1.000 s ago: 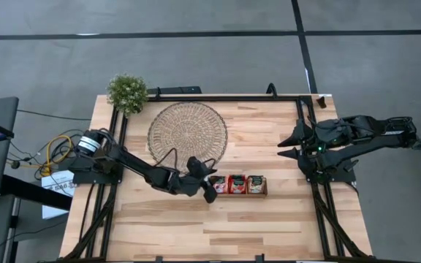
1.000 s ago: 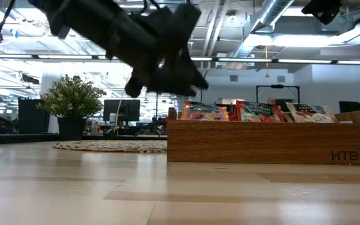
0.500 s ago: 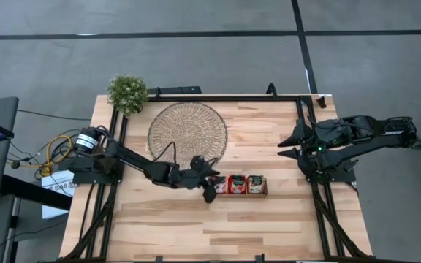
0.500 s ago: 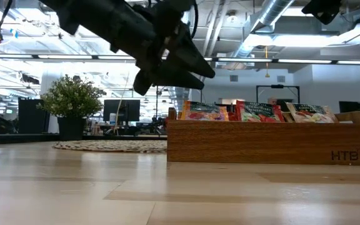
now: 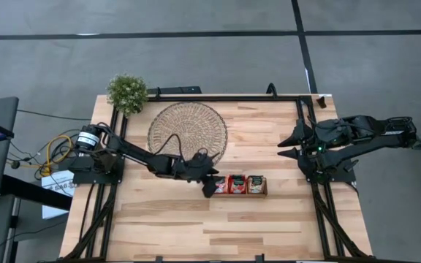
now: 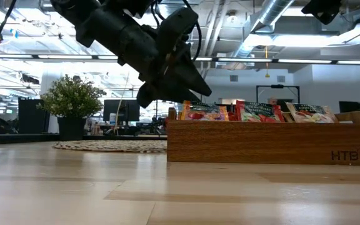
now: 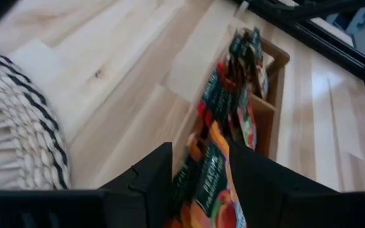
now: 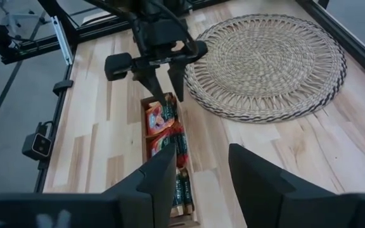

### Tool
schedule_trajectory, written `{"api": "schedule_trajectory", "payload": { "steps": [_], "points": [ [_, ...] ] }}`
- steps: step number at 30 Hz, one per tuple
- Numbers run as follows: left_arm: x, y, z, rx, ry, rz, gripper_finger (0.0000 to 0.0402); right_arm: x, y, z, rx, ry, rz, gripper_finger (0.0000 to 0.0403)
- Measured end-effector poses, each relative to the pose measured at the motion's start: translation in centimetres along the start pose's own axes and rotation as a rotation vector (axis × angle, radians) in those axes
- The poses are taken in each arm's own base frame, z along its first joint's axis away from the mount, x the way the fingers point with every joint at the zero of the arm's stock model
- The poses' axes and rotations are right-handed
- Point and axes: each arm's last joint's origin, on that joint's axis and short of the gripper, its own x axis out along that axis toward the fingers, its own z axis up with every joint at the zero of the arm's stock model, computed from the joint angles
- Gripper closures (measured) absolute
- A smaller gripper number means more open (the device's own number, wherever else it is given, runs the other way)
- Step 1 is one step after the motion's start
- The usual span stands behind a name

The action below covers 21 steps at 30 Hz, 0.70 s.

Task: Pick & Place Tea
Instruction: Put the orange tea bag into the left slot of the wooden organizer

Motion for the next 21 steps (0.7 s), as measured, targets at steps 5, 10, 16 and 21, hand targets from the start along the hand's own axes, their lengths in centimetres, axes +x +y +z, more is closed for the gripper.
{"api": "schedule_trajectory", "payload": {
  "steps": [5,10,16,21],
  "points": [
    [0.0,0.1,-0.4,-0.013,0.051,0.001,0.0253,0.0,0.0,0.0,0.0,-0.001,-0.003,0.0263],
    [0.0,0.2,-0.5,-0.014,0.063,0.0,0.0253,0.0,0.0,0.0,0.0,-0.001,-0.003,0.0261],
    [0.0,-0.1,0.0,-0.031,0.002,-0.019,0.0253,0.0,0.0,0.0,0.0,-0.001,-0.003,0.0266],
    [0.1,0.4,0.6,-0.016,-0.053,0.032,0.0253,0.0,0.0,0.0,0.0,-0.002,-0.002,0.0264]
  ]
}}
